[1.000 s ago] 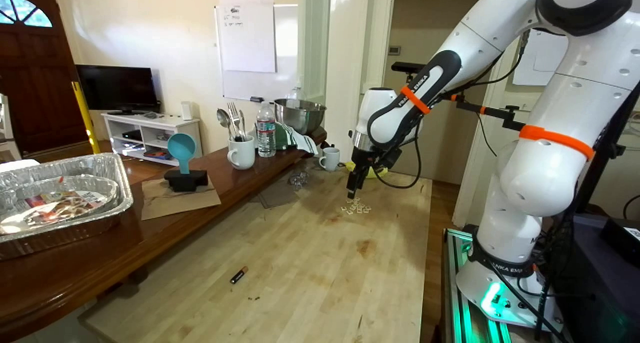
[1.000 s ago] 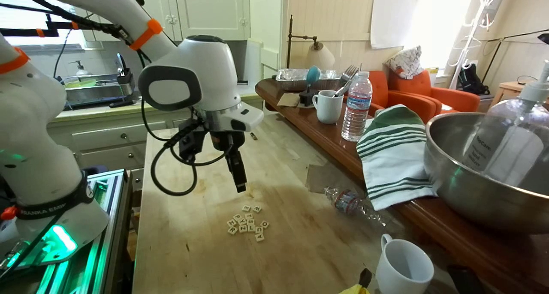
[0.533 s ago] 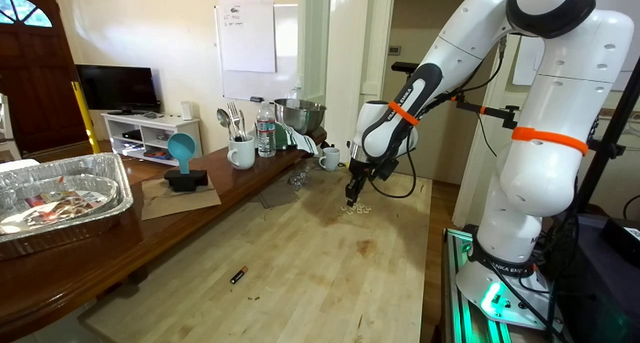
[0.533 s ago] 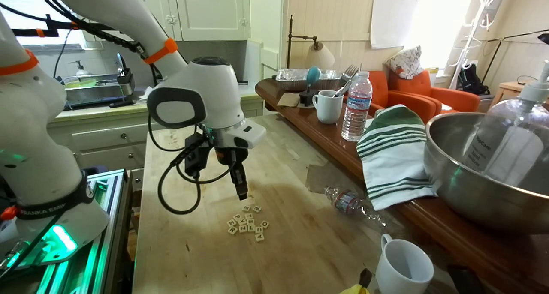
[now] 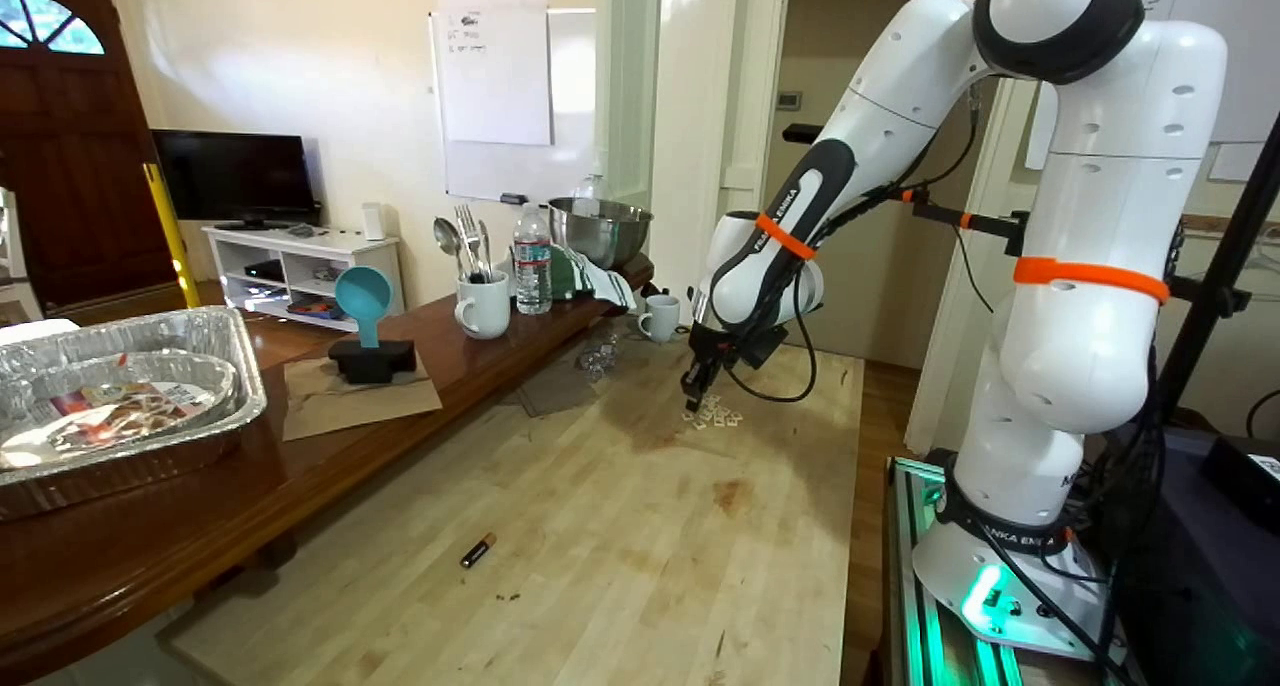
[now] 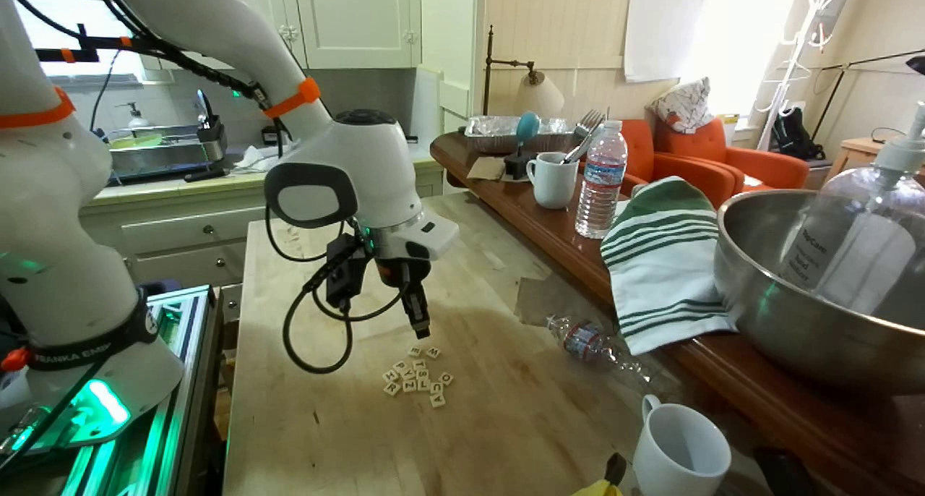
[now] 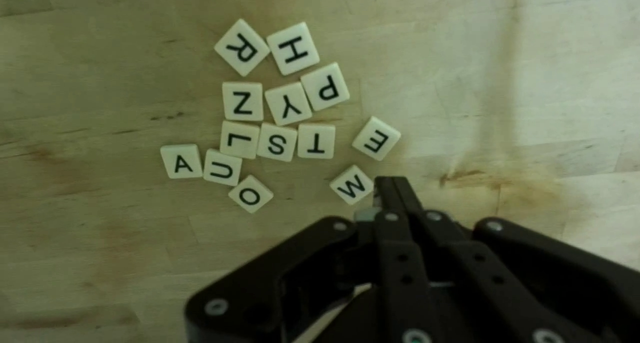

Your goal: Spell the word 'Met'.

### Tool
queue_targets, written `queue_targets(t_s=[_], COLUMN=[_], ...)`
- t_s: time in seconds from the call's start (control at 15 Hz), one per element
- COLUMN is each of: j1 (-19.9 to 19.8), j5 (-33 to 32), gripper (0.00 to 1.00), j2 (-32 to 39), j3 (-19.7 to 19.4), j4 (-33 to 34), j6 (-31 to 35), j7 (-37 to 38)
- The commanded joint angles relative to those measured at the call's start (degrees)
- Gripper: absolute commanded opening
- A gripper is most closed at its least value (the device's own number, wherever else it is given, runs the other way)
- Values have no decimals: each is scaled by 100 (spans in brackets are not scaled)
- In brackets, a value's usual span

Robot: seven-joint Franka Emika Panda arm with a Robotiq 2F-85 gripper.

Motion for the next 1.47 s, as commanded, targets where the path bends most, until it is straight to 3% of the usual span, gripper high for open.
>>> queue_targets(t_s=[0.0,1.0,1.4], j1=[-12,-81,14], j5=[251,168,197], gripper=[0,0,0], j2=[417,887,937], j3=[23,80,51], j4=[281,538,417], j6=[190,183,402], j7=[-187,-622,-307])
